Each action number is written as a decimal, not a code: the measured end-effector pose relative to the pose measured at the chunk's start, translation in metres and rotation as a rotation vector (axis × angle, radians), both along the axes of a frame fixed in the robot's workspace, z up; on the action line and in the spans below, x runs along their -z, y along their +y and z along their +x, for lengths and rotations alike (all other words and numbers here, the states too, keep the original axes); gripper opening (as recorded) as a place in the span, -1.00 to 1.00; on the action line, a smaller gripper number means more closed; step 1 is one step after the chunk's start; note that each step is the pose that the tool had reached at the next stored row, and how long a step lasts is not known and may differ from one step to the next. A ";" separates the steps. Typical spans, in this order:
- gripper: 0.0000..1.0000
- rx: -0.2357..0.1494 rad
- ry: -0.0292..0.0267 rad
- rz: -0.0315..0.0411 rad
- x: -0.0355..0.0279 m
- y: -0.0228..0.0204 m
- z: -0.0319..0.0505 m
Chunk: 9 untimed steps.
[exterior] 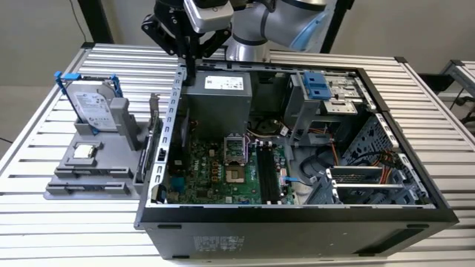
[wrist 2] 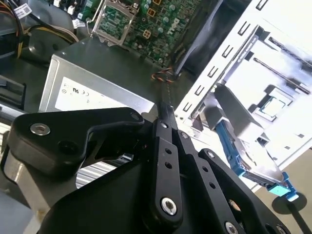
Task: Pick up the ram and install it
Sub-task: 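Reach for the ram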
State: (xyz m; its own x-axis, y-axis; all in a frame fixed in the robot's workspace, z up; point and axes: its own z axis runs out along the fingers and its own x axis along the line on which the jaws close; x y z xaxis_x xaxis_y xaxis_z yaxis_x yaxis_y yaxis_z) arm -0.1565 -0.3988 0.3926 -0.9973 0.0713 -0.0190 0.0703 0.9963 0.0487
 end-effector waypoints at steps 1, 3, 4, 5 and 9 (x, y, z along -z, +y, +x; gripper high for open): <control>-1.00 0.000 0.0000 0.0000 0.0000 0.0000 -0.0013; -1.00 0.000 0.0000 0.0000 0.0000 0.0000 -0.0039; -1.00 0.000 0.0000 0.0000 0.0000 0.0000 -0.0052; -1.00 0.000 0.0000 0.0000 0.0000 0.0000 -0.0065; -1.00 0.000 0.0000 0.0000 0.0000 0.0000 -0.0116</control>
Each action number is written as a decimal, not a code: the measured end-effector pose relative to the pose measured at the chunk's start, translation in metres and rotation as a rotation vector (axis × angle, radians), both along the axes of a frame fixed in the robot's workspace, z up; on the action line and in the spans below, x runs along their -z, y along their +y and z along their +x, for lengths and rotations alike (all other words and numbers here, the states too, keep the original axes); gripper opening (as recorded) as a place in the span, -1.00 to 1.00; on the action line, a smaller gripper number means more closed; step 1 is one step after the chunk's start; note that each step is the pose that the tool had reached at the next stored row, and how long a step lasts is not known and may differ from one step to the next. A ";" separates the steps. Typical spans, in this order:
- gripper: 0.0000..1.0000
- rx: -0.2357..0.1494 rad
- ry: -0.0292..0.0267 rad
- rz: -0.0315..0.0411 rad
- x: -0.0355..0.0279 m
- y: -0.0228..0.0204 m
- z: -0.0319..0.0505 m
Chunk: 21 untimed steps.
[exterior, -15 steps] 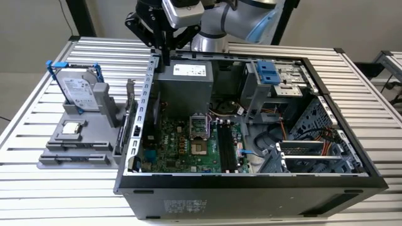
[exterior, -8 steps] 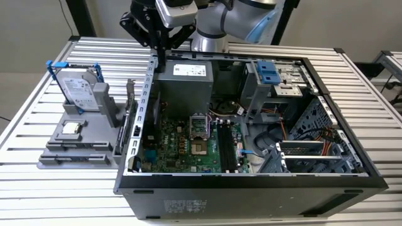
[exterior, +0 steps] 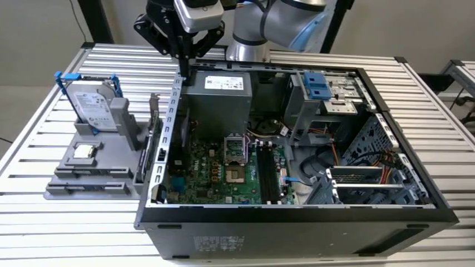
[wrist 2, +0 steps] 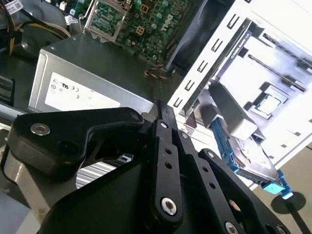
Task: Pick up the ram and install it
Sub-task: 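Reach for the ram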
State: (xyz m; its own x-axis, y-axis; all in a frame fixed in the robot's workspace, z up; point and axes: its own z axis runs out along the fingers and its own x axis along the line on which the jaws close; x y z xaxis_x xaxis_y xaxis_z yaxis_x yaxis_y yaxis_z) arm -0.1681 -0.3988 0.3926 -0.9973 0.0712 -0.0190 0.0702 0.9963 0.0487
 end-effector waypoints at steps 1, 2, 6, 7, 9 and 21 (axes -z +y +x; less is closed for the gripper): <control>-1.00 0.000 0.0000 0.0000 0.0000 0.0000 -0.0013; -1.00 0.000 0.0000 0.0000 0.0000 0.0000 -0.0025; -1.00 0.000 0.0000 0.0000 0.0000 0.0000 -0.0078; -1.00 0.000 0.0000 0.0000 0.0000 0.0000 -0.0091; -1.00 0.000 0.0000 0.0000 0.0000 0.0000 -0.0118; -1.00 0.000 0.0001 0.0000 0.0000 0.0000 -0.0276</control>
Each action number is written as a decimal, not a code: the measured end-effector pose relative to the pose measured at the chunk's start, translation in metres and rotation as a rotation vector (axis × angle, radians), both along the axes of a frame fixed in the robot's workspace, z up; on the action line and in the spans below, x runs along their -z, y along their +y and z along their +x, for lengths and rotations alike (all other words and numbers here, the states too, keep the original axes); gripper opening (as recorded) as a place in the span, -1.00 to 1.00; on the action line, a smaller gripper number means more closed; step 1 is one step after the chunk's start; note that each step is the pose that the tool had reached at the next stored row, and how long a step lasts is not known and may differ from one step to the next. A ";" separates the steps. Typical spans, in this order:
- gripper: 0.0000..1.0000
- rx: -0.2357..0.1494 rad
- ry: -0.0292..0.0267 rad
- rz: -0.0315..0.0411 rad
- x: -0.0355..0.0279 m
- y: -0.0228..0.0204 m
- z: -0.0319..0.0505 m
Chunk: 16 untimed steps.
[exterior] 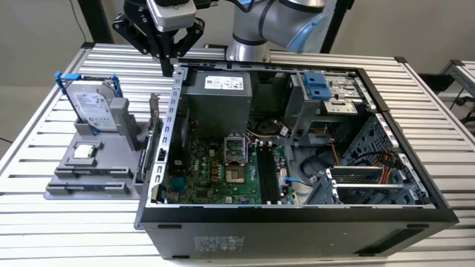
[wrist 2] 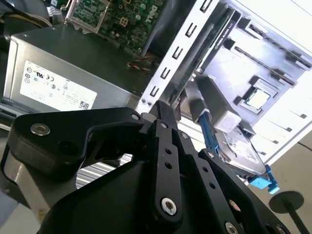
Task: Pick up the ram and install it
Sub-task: 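Reach for the ram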
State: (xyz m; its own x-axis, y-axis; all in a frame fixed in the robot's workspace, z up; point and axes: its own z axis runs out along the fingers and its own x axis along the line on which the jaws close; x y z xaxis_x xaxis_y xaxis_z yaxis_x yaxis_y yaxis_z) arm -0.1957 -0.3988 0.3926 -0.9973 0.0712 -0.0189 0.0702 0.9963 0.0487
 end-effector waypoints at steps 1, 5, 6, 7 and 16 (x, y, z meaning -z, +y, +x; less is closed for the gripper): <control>-1.00 0.000 0.0000 0.0000 0.0000 0.0000 -0.0013; -1.00 0.000 0.0001 0.0000 0.0000 0.0000 -0.0066; -1.00 0.000 0.0001 0.0000 0.0000 0.0000 -0.0078; -1.00 0.000 0.0001 0.0000 0.0000 0.0000 -0.0090; -1.00 0.000 0.0005 0.0000 0.0000 0.0000 -0.0200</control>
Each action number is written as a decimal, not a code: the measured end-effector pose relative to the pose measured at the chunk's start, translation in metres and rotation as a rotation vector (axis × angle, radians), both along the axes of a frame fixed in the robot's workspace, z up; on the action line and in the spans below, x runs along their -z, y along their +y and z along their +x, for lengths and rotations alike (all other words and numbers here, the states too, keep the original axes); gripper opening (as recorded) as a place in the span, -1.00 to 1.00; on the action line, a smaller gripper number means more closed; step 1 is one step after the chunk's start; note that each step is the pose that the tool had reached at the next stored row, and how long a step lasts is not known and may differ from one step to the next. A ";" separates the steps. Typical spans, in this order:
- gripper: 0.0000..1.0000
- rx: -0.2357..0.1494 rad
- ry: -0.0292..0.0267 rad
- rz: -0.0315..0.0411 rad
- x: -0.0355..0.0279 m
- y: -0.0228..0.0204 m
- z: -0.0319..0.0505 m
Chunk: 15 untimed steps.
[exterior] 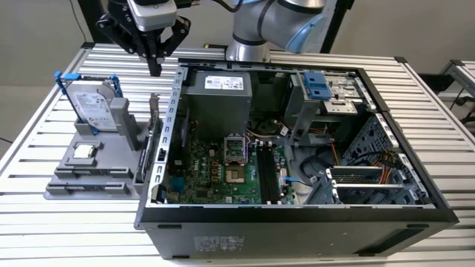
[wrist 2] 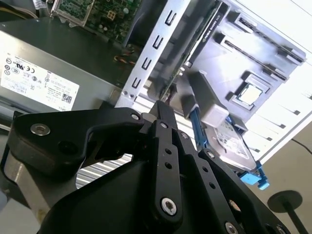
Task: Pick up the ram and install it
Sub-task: 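Reach for the ram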
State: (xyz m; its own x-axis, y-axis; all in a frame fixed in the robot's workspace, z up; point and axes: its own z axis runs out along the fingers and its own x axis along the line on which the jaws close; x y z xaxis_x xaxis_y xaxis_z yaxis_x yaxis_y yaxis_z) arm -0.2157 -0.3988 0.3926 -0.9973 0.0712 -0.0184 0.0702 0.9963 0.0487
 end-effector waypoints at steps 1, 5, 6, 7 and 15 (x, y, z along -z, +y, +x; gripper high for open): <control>-1.00 0.000 0.0002 0.0001 0.0000 0.0000 -0.0010; -1.00 0.000 0.0007 0.0000 0.0000 0.0000 -0.0048; -1.00 0.000 0.0007 0.0000 0.0000 0.0000 -0.0059; -1.00 0.000 0.0007 0.0000 0.0000 0.0000 -0.0070; -1.00 0.000 0.0008 0.0001 0.0000 0.0000 -0.0099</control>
